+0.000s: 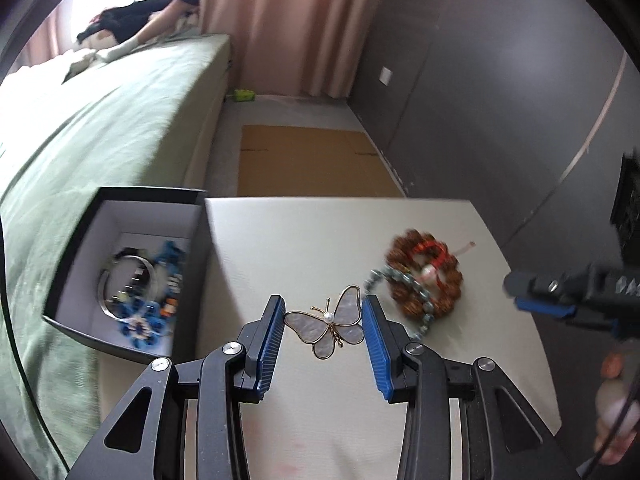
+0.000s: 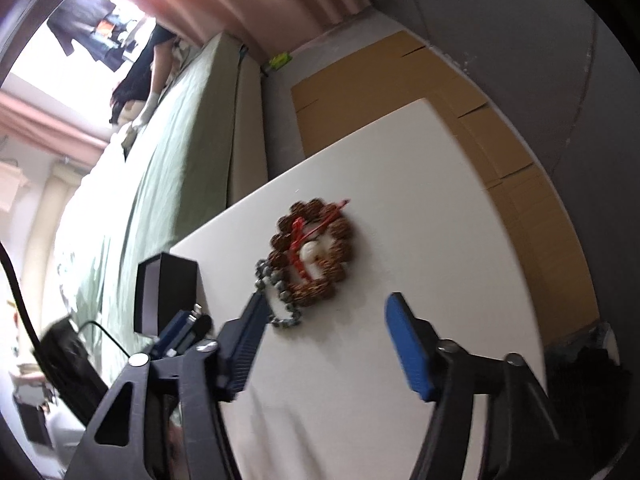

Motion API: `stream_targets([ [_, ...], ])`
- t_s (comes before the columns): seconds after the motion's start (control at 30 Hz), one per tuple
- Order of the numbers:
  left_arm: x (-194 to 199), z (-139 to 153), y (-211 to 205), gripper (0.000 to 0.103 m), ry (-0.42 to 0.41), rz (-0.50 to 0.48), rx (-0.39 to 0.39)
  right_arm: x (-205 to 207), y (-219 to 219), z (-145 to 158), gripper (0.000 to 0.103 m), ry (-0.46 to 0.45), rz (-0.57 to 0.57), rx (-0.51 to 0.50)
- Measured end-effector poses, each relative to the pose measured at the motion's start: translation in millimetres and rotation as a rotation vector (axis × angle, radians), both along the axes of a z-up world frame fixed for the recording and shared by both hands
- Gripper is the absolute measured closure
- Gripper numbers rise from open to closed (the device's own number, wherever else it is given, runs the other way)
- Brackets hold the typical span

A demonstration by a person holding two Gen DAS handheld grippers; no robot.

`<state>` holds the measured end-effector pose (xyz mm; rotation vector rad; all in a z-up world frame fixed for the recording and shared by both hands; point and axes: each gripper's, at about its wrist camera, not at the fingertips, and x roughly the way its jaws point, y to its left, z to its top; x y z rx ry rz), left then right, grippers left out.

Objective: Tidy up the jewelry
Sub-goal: 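Grasp the butterfly pendant with the left gripper while the right grasps the grey bead bracelet, then lower the butterfly pendant and grey bracelet into the black box, opening both grippers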

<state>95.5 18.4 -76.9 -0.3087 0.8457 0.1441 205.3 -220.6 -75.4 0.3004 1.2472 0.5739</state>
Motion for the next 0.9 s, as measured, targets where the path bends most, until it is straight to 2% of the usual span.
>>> stream_targets([
  [0.17, -9.3, 11.3, 27.4, 0.062, -0.026, 0.054, -0.024, -1.8, 30.1, -4.9, 0.066, -0.017, 0.049, -0.011],
  [0.3, -16.6, 16.5, 43.5, 0.062, -0.042, 0.082, -0.039, -0.9, 53.1, -12.1, 0.077, -0.017, 0.084, -0.023],
  [0.57, -34.2, 28.4, 80.7, 0.062, -0.078, 0.151, -0.067, 2.4, 83.1, -22.2, 0.079, -0.057, 0.114, -0.113],
  [0.67, -40.6, 30.1, 100.6, 0.062, -0.08, 0.193, -0.081, 3.3, 90.2, -27.1, 0.08, -0.076, 0.115, -0.181],
  [0.73, -43.5, 29.1, 111.3, 0.062, -0.079, 0.219, -0.096, 4.6, 93.5, -29.4, 0.089, -0.073, 0.123, -0.19],
  [0.9, -45.7, 21.3, 132.5, 0.062, -0.047, 0.263, -0.138, 0.6, 92.2, -17.6, 0.093, -0.126, 0.134, -0.162],
])
